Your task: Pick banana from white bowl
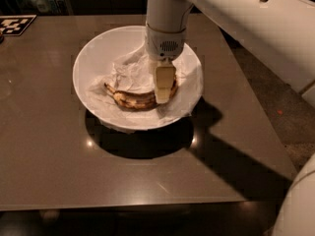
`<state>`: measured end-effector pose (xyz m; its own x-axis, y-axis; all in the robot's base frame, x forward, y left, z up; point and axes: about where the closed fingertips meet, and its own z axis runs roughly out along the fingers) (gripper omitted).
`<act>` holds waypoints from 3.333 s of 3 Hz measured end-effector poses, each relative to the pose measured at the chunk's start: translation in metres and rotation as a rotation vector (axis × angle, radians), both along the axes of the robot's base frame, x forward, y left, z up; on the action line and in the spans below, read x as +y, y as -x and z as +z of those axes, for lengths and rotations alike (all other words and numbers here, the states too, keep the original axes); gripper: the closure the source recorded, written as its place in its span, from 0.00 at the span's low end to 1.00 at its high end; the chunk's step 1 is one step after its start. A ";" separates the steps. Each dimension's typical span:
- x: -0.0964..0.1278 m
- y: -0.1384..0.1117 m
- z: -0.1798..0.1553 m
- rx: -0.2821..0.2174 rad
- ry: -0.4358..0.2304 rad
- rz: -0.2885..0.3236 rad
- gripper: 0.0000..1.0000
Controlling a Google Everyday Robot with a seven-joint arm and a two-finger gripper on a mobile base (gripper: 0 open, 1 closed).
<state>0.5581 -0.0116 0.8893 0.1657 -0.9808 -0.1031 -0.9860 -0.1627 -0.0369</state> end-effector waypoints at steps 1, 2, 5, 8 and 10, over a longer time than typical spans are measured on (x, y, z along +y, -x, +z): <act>0.006 -0.001 -0.009 0.022 -0.006 0.008 0.34; 0.010 -0.002 -0.021 0.049 -0.012 0.011 0.35; 0.009 -0.001 -0.044 0.100 -0.017 0.003 0.55; 0.006 0.006 -0.026 0.043 -0.052 0.008 1.00; -0.003 0.058 0.045 -0.102 -0.118 0.070 1.00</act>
Offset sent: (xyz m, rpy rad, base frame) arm -0.0113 0.0017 -0.0325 -0.0257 0.1383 0.0213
